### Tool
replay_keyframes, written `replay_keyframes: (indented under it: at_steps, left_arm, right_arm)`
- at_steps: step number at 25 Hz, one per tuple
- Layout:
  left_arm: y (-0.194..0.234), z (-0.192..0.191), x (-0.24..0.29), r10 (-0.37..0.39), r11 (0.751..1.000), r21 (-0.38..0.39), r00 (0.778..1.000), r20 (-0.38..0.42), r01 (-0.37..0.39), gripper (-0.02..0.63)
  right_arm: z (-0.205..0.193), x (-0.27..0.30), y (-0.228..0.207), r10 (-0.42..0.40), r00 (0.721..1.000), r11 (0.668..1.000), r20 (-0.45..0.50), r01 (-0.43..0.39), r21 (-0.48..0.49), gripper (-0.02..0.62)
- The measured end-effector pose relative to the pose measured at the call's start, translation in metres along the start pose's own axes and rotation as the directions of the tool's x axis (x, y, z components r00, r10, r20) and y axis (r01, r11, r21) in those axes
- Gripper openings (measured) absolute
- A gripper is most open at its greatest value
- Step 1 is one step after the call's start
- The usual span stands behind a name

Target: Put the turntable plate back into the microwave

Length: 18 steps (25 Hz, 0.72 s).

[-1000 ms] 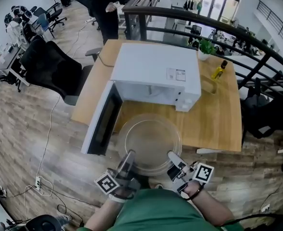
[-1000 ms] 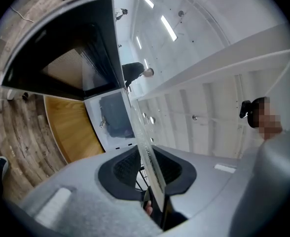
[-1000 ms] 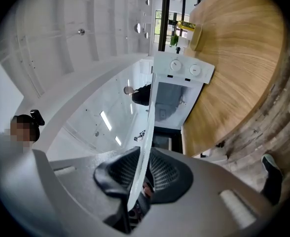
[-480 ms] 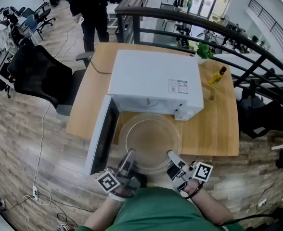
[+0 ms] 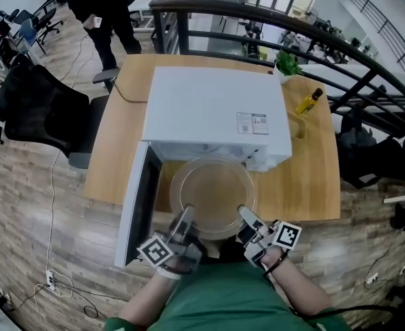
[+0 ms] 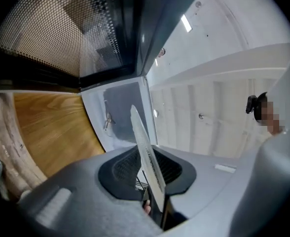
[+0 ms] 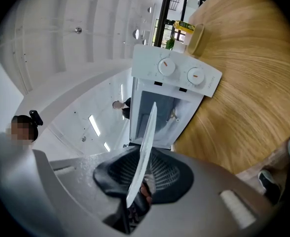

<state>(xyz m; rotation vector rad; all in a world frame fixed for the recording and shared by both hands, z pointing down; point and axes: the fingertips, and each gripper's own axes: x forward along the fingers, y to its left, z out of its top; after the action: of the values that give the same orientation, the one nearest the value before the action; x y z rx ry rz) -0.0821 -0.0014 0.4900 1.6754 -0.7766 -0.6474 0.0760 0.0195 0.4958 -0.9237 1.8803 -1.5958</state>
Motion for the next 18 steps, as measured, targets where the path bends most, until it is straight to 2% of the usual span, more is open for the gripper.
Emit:
replay_keyframes:
  at_steps: [4,11,18]
  left_arm:
    - [0.016,0.000,0.016,-0.010,1.000,-0.016,1.000,0.016,0.010,0.061]
    - [0.046,0.004,0.027,0.048,0.999,0.010,0.997,0.059,-0.049,0.067]
    - [0.069,0.012,0.038,0.062,0.998,0.013,0.993,0.097,-0.063,0.069]
  right_arm:
    - [0.014,0.009,-0.022,-0.009,0.999,1.000,-0.038,0.009,0.006,0.069]
    - [0.027,0.030,-0.049,-0.010,0.995,1.000,-0.099,0.013,0.028,0.069]
    - [0.035,0.050,-0.069,-0.005,0.992,1.000,-0.122,0.008,0.021,0.069]
